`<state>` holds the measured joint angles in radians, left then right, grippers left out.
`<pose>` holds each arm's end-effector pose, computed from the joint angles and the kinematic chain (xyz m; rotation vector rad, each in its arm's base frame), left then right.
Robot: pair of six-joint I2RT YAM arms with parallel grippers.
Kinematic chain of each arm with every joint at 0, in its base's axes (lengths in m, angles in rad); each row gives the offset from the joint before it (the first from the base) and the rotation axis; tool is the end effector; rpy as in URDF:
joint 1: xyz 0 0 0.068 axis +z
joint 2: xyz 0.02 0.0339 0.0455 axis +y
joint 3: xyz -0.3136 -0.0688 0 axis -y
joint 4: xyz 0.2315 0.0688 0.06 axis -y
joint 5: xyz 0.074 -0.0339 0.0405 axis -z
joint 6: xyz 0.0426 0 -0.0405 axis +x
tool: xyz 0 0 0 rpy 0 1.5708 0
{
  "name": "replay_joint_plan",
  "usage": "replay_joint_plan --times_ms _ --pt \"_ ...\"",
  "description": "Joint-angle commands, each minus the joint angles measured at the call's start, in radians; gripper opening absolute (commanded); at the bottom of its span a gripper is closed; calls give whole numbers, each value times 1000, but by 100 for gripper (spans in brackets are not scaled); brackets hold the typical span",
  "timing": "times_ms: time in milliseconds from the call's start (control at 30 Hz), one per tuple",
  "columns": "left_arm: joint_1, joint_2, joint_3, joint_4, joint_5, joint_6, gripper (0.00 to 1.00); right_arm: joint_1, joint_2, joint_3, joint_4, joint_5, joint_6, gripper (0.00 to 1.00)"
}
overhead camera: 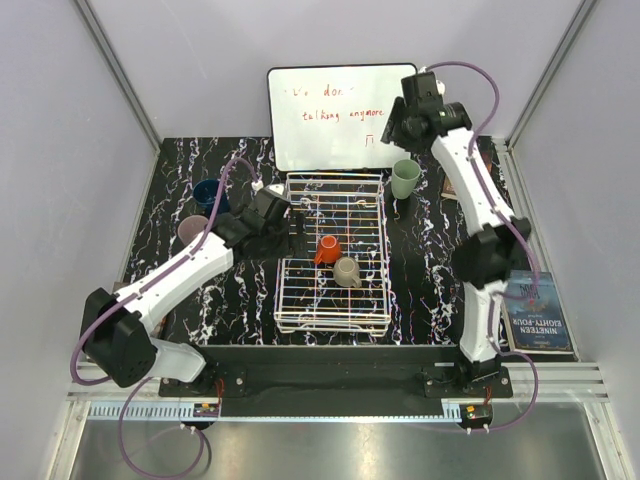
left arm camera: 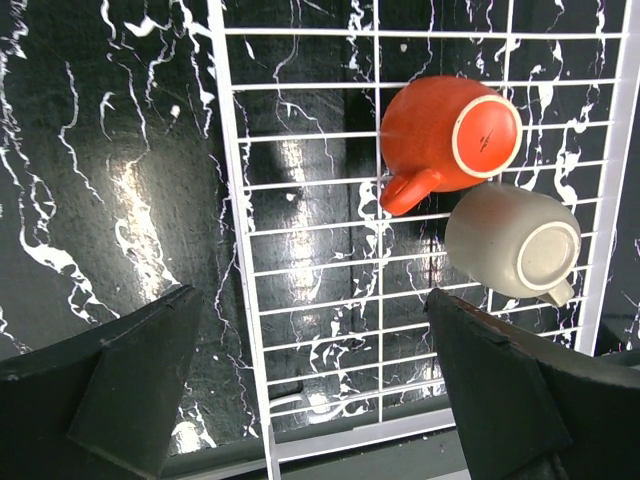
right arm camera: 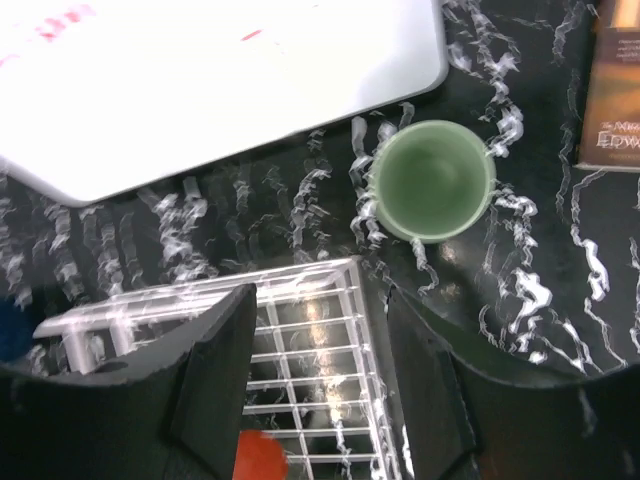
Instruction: Unload the cups from the dish rack
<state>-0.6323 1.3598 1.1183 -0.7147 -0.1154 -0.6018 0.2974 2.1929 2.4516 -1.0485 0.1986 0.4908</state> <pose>0.2131 -0.1500 0.3280 -0.0079 2.5543 -0.3486 0.4735 0.1363 0.4034 0.3220 2.3240 0.1549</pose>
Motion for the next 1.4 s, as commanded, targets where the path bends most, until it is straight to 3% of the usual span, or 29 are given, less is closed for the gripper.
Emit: replay_joint_plan --times_ms 0,133,433,667,967,1367 --pt "-7 -24 0 52 -49 31 99 80 -380 -377 250 -179 -57 63" --pt "-24 4 -3 98 -44 50 99 91 -652 -817 496 -333 8 66" --pt "-135 134 49 202 -89 71 99 167 -1071 -1236 568 -407 29 68" --pt "-135 280 156 256 -70 82 99 169 -1220 -1332 555 -435 49 68" --pt "-135 421 291 250 -66 76 99 170 -1277 -1370 528 -430 49 68" --pt "-133 432 207 245 -50 8 99 167 -1217 -1356 528 -429 5 68"
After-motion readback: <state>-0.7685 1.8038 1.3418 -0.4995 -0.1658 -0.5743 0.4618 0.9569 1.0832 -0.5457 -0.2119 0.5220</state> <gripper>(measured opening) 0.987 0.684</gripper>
